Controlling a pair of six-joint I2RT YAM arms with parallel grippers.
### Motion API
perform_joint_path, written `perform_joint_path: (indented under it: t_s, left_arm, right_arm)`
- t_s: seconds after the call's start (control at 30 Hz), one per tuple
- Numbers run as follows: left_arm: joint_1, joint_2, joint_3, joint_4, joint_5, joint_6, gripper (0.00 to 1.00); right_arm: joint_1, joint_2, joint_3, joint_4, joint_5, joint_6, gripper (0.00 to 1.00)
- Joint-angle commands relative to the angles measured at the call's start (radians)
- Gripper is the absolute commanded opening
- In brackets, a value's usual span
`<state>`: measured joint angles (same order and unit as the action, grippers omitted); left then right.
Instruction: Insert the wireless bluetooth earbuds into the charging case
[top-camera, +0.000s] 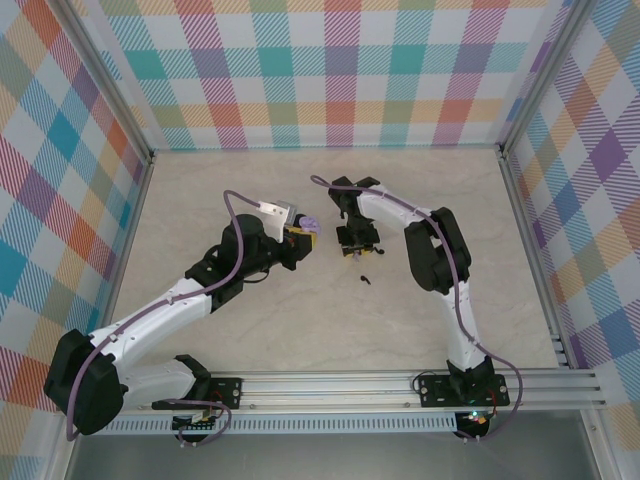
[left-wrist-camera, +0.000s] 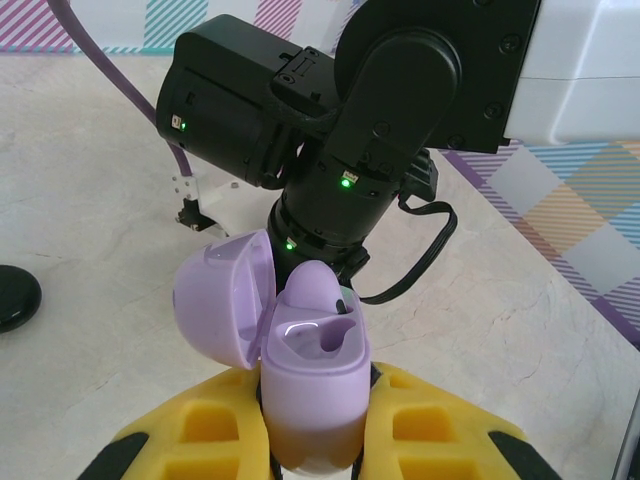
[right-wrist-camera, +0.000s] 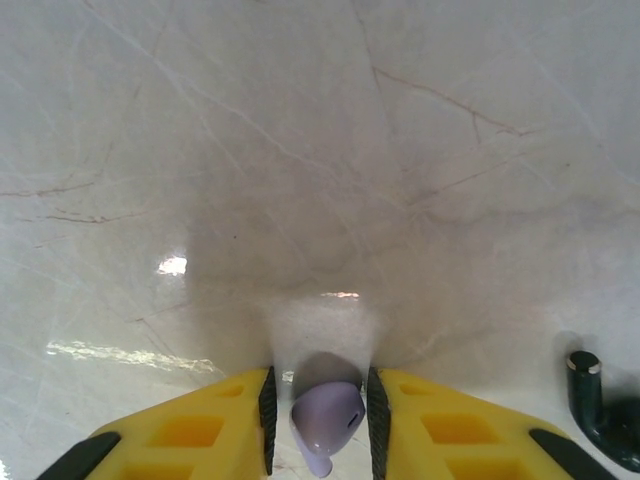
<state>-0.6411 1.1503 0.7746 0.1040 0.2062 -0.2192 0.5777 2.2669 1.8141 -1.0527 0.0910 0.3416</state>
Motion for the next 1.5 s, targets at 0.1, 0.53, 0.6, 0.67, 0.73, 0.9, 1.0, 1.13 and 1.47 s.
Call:
perform_joint_path:
  t_s: [0.1,0.53,0.6,0.67,0.73,0.9,1.0,1.13,1.47]
  left_arm:
    - [-0.014,-0.024,-0.018,0.021,-0.013,0.007,0.13]
    - [-0.014,-0.015,-0.017,0.017,-0.009,-0.003,0.14]
    - [-0.014,-0.006,-0.016,0.019,-0.008,-0.008,0.14]
    - [-0.014,0.008,-0.015,0.023,-0.008,-0.016,0.14]
    - [-0.014,0.026,-0.012,0.028,-0.01,-0.026,0.14]
    - [-0.013,0.086,-0.003,0.032,-0.035,-0.062,0.14]
    - [-0.014,0.126,0.001,0.042,-0.042,-0.085,0.13]
    - [-0.014,0.164,-0.004,0.087,-0.033,-0.112,0.13]
    - [-0.014,0.221,-0.005,0.189,0.026,-0.143,0.13]
  right_arm:
    - [0.01,0.053,-0.016,-0.08,-0.019,-0.006,0.29]
    - [-0.056,-0.093,-0.152,0.099,-0.13,0.073,0.21]
    - [-0.078,-0.136,-0.204,0.155,-0.17,0.091,0.22]
    - [-0.102,-0.182,-0.258,0.218,-0.218,0.109,0.21]
    - [-0.127,-0.226,-0.314,0.281,-0.263,0.131,0.22]
    - [-0.194,-0.349,-0.473,0.472,-0.398,0.204,0.22]
    - [-0.225,-0.419,-0.55,0.578,-0.476,0.241,0.22]
    - [-0.243,-0.513,-0.617,0.687,-0.542,0.288,0.21]
    - [-0.246,-0.729,-0.677,0.866,-0.668,0.38,0.22]
